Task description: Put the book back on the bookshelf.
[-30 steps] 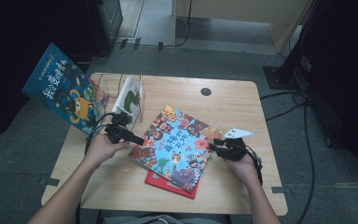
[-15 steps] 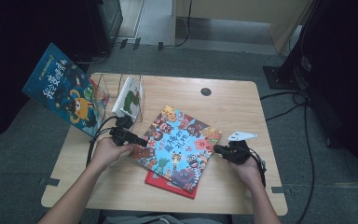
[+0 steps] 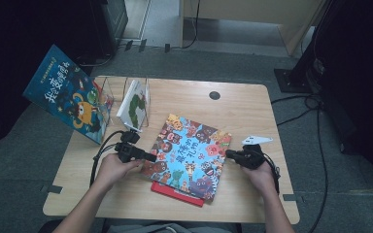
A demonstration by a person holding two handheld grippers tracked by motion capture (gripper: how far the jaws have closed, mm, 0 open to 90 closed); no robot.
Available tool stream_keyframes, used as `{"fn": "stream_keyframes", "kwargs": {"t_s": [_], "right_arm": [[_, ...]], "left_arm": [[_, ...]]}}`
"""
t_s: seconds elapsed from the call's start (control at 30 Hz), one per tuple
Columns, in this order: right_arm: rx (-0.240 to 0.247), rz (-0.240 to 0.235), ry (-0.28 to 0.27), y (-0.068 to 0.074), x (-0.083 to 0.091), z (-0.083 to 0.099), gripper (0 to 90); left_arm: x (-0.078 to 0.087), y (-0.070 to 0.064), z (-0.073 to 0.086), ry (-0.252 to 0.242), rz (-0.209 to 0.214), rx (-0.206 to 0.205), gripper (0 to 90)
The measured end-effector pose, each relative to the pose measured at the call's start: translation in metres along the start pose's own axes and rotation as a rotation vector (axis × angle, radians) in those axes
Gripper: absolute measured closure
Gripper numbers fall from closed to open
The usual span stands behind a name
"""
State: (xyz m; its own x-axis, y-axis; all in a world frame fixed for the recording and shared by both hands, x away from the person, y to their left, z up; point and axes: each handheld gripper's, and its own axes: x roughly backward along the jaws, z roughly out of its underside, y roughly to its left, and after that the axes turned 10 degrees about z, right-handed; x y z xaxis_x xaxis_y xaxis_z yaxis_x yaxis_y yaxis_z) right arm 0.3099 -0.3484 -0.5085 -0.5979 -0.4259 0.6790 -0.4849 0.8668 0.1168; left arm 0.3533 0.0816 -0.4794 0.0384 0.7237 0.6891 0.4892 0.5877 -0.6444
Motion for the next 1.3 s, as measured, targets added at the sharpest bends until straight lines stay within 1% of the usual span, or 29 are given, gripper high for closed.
{"fn": "stream_keyframes", "kwargs": {"t_s": [0.13, 0.2, 0.23, 0.33, 0.4, 0.47, 0.57, 0.67, 0.73, 0.77, 0.8, 0.83, 0.87, 0.9, 0.97, 1.03, 1.17, 1.23, 1.27, 1.3], "right_arm": [[-0.005, 0.003, -0.003, -0.004, 0.0, 0.0, 86.5], [-0.009, 0.002, -0.004, -0.005, 0.0, -0.001, 86.5], [-0.009, 0.002, -0.005, -0.006, -0.001, -0.001, 86.5], [-0.01, 0.008, -0.007, -0.009, -0.001, -0.002, 86.7], [-0.01, 0.004, -0.007, -0.01, -0.003, -0.003, 86.7], [-0.009, 0.004, -0.012, -0.011, -0.004, -0.003, 87.1], [-0.013, 0.009, -0.015, -0.011, -0.005, -0.004, 87.1], [-0.018, 0.006, -0.017, -0.011, -0.005, -0.004, 87.0], [-0.018, 0.009, -0.015, -0.011, -0.005, -0.004, 87.0], [-0.017, 0.01, -0.015, -0.011, -0.005, -0.004, 86.9], [-0.017, 0.013, -0.014, -0.011, -0.004, -0.004, 86.8], [-0.017, 0.011, -0.012, -0.011, -0.004, -0.004, 86.7], [-0.018, 0.011, -0.01, -0.01, -0.004, -0.004, 86.7], [-0.014, 0.011, -0.011, -0.01, -0.004, -0.004, 86.7], [-0.01, 0.012, -0.012, -0.01, -0.004, -0.004, 86.7], [-0.012, 0.011, -0.01, -0.01, -0.004, -0.003, 86.7], [-0.01, 0.01, -0.007, -0.009, -0.004, -0.003, 86.7], [-0.008, 0.012, -0.006, -0.009, -0.003, -0.003, 86.8], [-0.008, 0.012, -0.005, -0.009, -0.003, -0.003, 86.7], [-0.008, 0.013, -0.005, -0.009, -0.003, -0.003, 86.7]], "left_arm": [[-0.002, -0.002, 0.005, -0.003, 0.028, 0.013, 47.4], [-0.004, -0.004, 0.008, 0.001, 0.023, 0.013, 46.8], [-0.006, -0.006, 0.009, 0.016, 0.02, 0.006, 46.6], [-0.008, -0.009, 0.013, 0.021, 0.027, -0.003, 46.0], [-0.008, -0.009, 0.015, 0.01, 0.025, -0.01, 46.4], [-0.007, -0.006, 0.016, -0.006, 0.023, -0.016, 46.5], [-0.006, -0.002, 0.014, -0.029, -0.015, -0.02, 46.0], [-0.007, 0.001, 0.013, -0.048, -0.017, -0.001, 46.1], [-0.008, 0.003, 0.013, -0.026, -0.029, -0.013, 45.9], [-0.009, 0.004, 0.014, -0.017, -0.015, -0.018, 45.8], [-0.009, 0.005, 0.014, -0.019, -0.002, -0.015, 45.5], [-0.009, 0.005, 0.014, -0.02, -0.013, -0.016, 46.3], [-0.008, 0.005, 0.014, -0.023, -0.029, -0.027, 47.0], [-0.008, 0.005, 0.014, -0.019, -0.028, -0.035, 47.7], [-0.007, 0.007, 0.014, -0.023, -0.01, -0.016, 47.4], [-0.007, 0.007, 0.015, -0.023, -0.011, -0.034, 48.3], [-0.009, 0.004, 0.017, -0.027, -0.031, -0.069, 48.0], [-0.008, 0.005, 0.018, -0.034, -0.028, -0.075, 47.8], [-0.009, 0.005, 0.019, -0.043, -0.025, -0.068, 47.9], [-0.009, 0.005, 0.019, -0.046, -0.023, -0.07, 47.8]]}}
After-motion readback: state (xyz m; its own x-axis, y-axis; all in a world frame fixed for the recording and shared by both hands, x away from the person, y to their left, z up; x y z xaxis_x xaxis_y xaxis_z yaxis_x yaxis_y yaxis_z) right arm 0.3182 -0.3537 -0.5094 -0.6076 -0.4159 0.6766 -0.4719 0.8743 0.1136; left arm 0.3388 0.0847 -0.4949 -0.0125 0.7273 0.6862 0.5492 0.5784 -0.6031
